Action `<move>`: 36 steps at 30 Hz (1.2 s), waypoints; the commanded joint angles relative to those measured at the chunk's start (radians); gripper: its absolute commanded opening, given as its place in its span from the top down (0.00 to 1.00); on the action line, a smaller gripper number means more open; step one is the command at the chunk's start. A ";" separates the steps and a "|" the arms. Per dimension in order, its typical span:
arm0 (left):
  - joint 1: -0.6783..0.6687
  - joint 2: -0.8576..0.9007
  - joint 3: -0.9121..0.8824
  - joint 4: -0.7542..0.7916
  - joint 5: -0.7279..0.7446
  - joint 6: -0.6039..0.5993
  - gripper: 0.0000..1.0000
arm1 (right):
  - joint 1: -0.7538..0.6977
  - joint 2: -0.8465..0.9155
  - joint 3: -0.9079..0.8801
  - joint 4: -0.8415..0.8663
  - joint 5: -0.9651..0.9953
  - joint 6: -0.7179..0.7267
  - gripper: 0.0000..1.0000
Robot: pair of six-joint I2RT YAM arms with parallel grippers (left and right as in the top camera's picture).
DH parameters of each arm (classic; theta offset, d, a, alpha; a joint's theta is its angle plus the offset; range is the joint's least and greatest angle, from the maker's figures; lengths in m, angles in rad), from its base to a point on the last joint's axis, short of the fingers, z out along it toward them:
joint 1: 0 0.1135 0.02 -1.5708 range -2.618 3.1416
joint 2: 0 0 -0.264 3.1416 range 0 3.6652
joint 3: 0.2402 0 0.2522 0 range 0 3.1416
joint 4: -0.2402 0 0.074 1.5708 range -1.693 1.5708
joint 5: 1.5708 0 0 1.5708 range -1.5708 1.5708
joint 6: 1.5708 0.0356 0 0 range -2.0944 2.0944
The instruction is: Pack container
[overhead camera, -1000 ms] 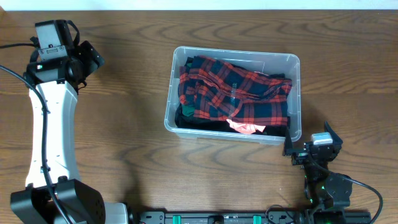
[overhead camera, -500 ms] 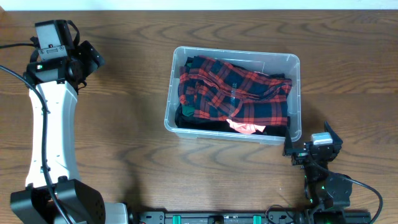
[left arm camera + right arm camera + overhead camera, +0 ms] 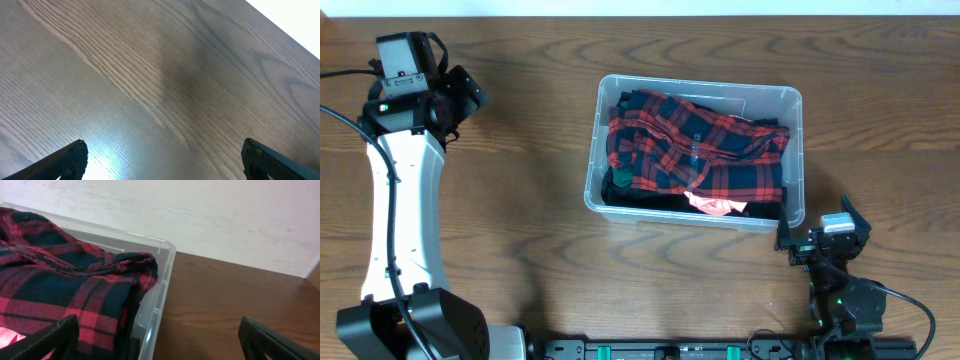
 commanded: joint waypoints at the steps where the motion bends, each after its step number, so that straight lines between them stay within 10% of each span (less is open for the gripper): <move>1: 0.002 0.000 0.004 -0.002 -0.016 0.001 0.02 | -0.010 -0.007 -0.002 -0.004 -0.001 -0.010 0.01; 18: -0.023 -0.095 -0.136 -0.194 -0.015 0.001 0.02 | -0.010 -0.007 -0.002 -0.004 -0.001 -0.010 0.01; 36: -0.052 -0.496 -0.969 0.360 0.000 -0.272 0.02 | -0.010 -0.007 -0.002 -0.004 -0.001 -0.010 0.01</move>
